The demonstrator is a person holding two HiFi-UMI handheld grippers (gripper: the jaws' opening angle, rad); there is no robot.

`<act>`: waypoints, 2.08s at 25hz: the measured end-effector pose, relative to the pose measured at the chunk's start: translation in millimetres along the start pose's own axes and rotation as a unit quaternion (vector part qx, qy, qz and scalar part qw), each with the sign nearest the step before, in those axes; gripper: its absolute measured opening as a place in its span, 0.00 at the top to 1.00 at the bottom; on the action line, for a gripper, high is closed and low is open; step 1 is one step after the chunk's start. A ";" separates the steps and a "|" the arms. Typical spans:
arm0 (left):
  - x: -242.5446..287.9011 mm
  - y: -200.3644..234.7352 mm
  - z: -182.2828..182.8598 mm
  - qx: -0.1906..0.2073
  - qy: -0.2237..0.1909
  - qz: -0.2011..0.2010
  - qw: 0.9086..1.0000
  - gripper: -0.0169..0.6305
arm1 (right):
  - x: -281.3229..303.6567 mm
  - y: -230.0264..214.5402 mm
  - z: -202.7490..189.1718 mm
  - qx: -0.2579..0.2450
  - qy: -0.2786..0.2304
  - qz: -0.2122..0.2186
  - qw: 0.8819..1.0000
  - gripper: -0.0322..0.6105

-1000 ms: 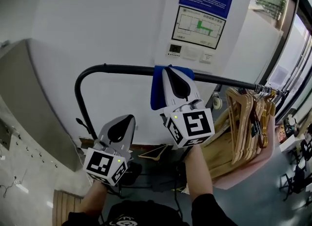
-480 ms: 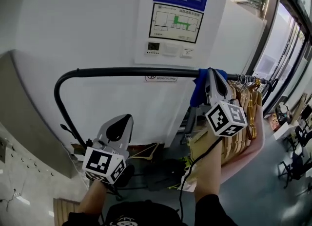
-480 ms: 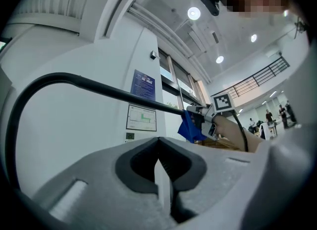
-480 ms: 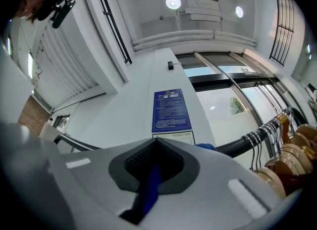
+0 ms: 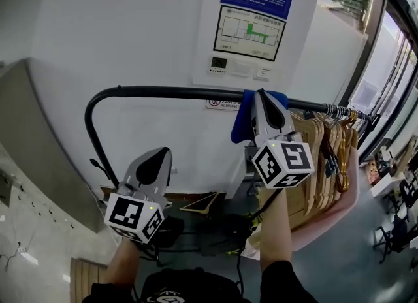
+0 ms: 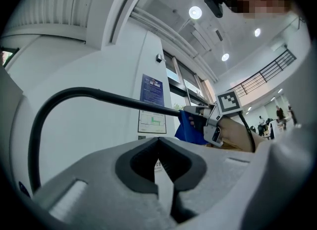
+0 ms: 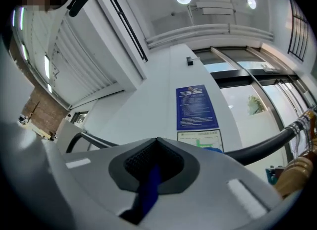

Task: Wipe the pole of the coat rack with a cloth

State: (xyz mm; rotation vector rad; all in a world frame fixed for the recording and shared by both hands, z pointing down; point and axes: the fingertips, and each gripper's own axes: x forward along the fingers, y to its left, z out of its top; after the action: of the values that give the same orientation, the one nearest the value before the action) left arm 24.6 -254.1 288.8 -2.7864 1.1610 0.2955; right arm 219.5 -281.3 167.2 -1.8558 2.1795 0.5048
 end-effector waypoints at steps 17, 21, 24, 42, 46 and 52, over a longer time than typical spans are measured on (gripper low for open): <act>-82.6 93.0 13.9 0.014 0.007 0.101 0.995 0.97 | 85.6 249.1 -16.6 -0.037 0.008 0.156 0.987 0.95; -90.9 103.8 16.4 0.014 0.008 0.101 0.995 0.97 | 76.6 248.4 -4.0 -0.014 -0.030 0.151 0.988 0.95; -92.7 108.4 13.7 0.006 0.009 0.091 0.996 0.97 | 50.9 243.2 -3.5 0.004 -0.050 0.149 0.988 0.95; -122.4 20.3 -71.8 -0.049 0.073 -0.049 0.995 0.97 | -144.8 215.6 -177.1 0.088 0.179 0.063 0.978 0.95; -143.4 -10.5 -75.3 -0.045 0.081 -0.039 0.995 0.97 | -184.8 225.1 -171.9 0.108 0.186 0.074 0.974 0.95; -175.3 -59.5 -97.9 -0.058 0.112 0.006 0.992 0.97 | -252.6 249.3 -164.2 0.101 0.215 0.109 0.965 0.95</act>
State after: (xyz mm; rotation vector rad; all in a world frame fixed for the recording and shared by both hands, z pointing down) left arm -40.5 -108.3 424.3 -2.9764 1.2440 0.0518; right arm 23.8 -85.5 443.5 -1.7485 2.6109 -0.1021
